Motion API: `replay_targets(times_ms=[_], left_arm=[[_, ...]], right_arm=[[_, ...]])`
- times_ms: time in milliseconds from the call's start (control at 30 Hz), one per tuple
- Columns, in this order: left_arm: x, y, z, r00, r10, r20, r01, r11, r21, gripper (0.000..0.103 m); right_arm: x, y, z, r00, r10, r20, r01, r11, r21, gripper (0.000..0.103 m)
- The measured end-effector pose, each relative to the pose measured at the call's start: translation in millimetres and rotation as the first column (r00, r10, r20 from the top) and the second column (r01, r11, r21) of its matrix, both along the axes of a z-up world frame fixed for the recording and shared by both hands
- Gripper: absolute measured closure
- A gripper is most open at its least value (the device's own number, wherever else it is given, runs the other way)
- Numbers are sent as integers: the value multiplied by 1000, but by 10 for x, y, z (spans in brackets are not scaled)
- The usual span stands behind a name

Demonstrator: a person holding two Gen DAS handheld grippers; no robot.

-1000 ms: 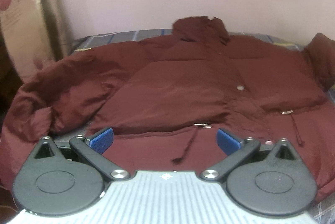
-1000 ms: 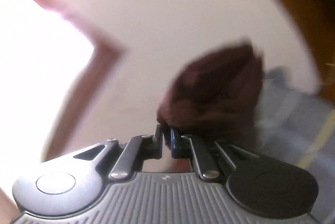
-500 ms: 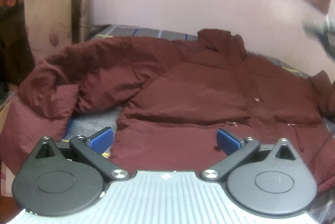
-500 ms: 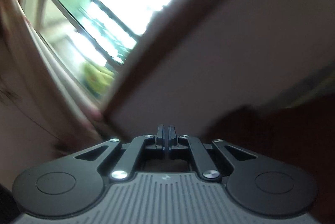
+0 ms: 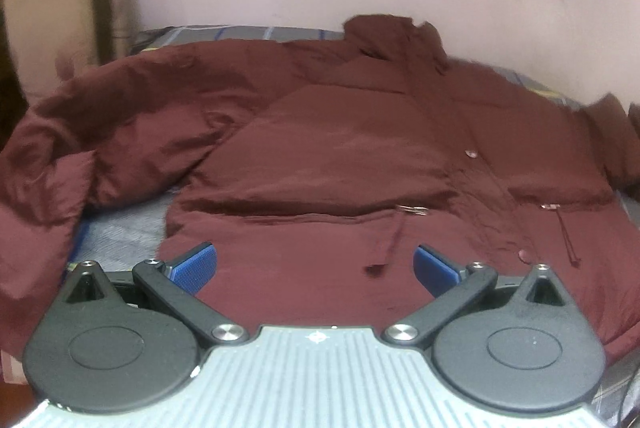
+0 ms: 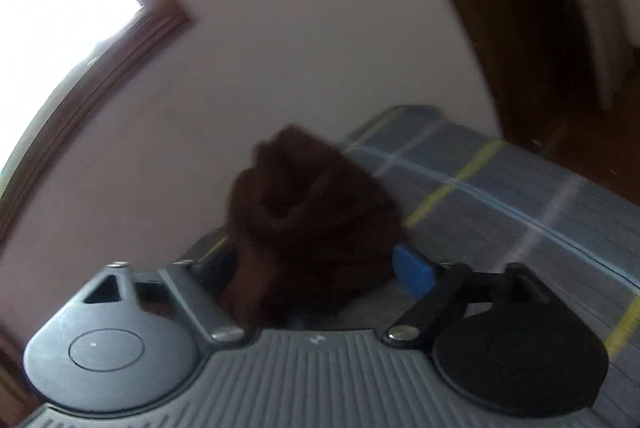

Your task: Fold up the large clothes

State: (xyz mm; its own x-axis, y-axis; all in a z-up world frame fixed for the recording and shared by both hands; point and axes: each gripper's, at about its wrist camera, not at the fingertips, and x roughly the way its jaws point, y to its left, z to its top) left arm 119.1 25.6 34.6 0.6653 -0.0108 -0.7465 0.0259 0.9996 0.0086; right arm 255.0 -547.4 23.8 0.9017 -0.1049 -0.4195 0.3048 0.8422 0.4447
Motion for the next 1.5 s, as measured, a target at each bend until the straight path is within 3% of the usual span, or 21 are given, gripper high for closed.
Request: replay_targets(times_ms=[100, 233, 300, 333, 367, 433, 533, 633, 733, 867, 967, 1100, 1233, 1333, 1400, 1500], left_arm=[[28, -136, 3, 1000, -24, -10, 24, 1000, 14, 0], [14, -229, 2, 999, -36, 0, 36, 998, 52, 0], [26, -244, -19, 999, -38, -11, 39, 997, 59, 0], [35, -235, -30, 999, -36, -19, 37, 998, 57, 0], [48, -215, -39, 999, -32, -28, 34, 998, 51, 0], [58, -161, -34, 999, -29, -38, 30, 999, 34, 0], [8, -40, 14, 1000, -23, -20, 23, 1000, 11, 0], [-59, 63, 78, 1000, -21, 7, 21, 1000, 15, 0], [-158, 219, 151, 999, 3, 41, -3, 1000, 9, 0], [-304, 544, 216, 998, 47, 52, -44, 997, -55, 0], [-410, 784, 223, 995, 83, 60, -80, 995, -65, 0], [-492, 1082, 156, 992, 120, 49, -115, 990, -82, 0], [-534, 1298, 50, 990, 135, 33, -132, 988, -85, 0], [-540, 1404, -29, 990, 139, 31, -136, 988, -80, 0], [-553, 1486, -74, 989, 146, 37, -142, 986, -86, 0], [-584, 1612, -125, 985, 162, 52, -155, 981, -114, 0]], right_arm=[[400, 220, -4, 999, -24, -41, 18, 987, -158, 3], [887, 93, -141, 997, -78, -29, 68, 965, -255, 3], [1112, -67, -242, 988, -67, -138, 34, 972, -233, 29], [1184, -168, -302, 979, -72, -191, 31, 978, -206, 70], [1206, -271, -333, 973, -99, -209, 62, 982, -179, 79], [1141, -407, -225, 974, -146, -172, 126, 984, -125, 87], [976, -302, 244, 992, -115, -48, 112, 993, -47, 88], [795, 220, 920, 991, 45, 129, -45, 999, -5, 88], [769, 953, 1436, 947, 214, 241, -211, 977, -37, 88], [853, 2012, 1649, 869, 415, 270, -412, 908, -67, 88], [955, 2772, 1464, 833, 513, 209, -503, 858, -101, 88], [1061, 3637, 889, 812, 579, 74, -570, 814, -116, 88], [1214, 4162, 290, 808, 588, -44, -588, 798, -132, 88], [1233, 4511, -48, 792, 590, -154, -610, 768, -196, 88], [1281, 4662, -261, 772, 591, -236, -635, 735, -236, 88], [1306, 4868, -447, 753, 560, -345, -657, 667, -352, 77]])
